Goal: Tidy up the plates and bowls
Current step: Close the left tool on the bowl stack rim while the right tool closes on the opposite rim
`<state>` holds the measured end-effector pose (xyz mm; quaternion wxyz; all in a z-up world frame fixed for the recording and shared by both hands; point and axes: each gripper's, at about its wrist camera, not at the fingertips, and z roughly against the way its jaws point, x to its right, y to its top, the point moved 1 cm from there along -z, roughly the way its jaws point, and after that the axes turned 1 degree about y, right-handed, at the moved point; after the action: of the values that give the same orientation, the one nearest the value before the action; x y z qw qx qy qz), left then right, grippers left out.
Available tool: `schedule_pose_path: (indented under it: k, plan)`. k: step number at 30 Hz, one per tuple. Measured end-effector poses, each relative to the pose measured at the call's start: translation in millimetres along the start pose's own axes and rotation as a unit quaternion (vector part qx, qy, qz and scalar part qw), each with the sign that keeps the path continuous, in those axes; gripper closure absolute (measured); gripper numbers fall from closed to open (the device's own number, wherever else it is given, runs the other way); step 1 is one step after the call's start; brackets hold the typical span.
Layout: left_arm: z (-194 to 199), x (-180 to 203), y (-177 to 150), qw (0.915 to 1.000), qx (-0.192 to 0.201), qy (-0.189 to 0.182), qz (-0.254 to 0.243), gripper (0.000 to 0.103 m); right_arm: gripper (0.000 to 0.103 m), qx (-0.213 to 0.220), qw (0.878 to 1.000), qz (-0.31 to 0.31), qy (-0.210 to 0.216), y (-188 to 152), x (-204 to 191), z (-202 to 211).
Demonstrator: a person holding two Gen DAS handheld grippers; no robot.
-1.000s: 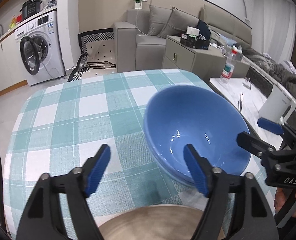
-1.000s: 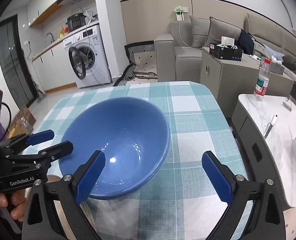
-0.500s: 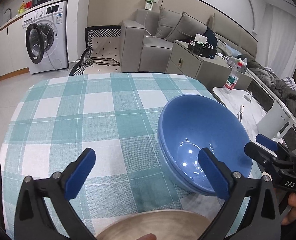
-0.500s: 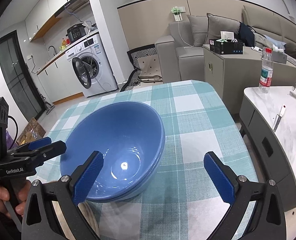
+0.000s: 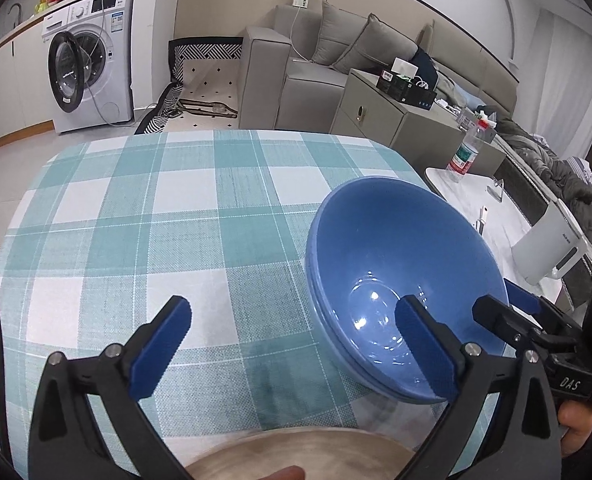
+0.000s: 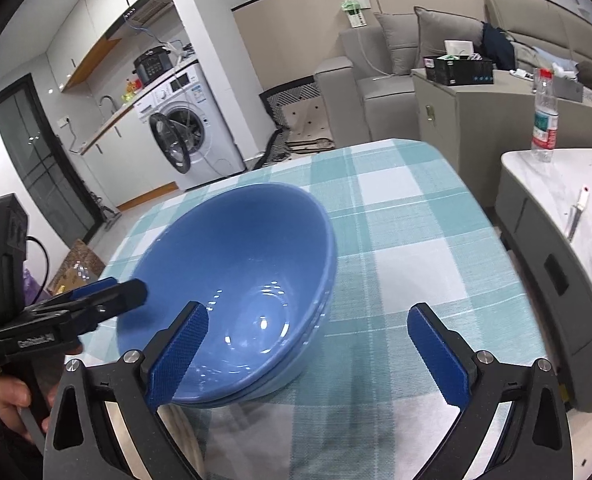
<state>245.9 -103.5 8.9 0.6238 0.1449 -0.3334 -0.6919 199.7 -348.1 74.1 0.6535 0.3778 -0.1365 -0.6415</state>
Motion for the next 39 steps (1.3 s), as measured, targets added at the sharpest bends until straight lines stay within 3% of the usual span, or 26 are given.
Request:
schedule_pose_path:
  k: [3,6,9,11,14,18,39]
  plan:
    - [-1,2,0,1.0,-0.001,-0.001,-0.005,0.007,0.002,-0.005,1.0,-0.007,0.011,-1,0,-4]
    - [-3,7,-2,0.9998,-0.011,-0.015,-0.012,0.019,0.016,-0.012,1.0,-0.009,0.02,-1,0,-8]
    - [-5,12,-4,0.9994,-0.016,-0.024,-0.018,0.035,0.023,-0.016,0.999,-0.01,0.027,-2,-2,-10]
    - [-7,15,-5,0.9992,-0.02,-0.027,-0.021,0.049,0.033,-0.019,0.999,-0.011,0.035,-3,-3,-11]
    - [-8,20,-7,0.9989,-0.024,-0.029,-0.028,0.059,0.035,-0.017,0.999,-0.01,0.04,-3,-5,-11]
    - [-5,28,-8,0.9984,-0.018,-0.028,-0.047,0.062,0.042,-0.013,0.999,-0.001,0.042,-4,-9,-8]
    - [-1,33,-9,0.9985,-0.011,-0.005,-0.053,0.062,0.043,-0.004,0.999,0.011,0.033,-3,-11,1]
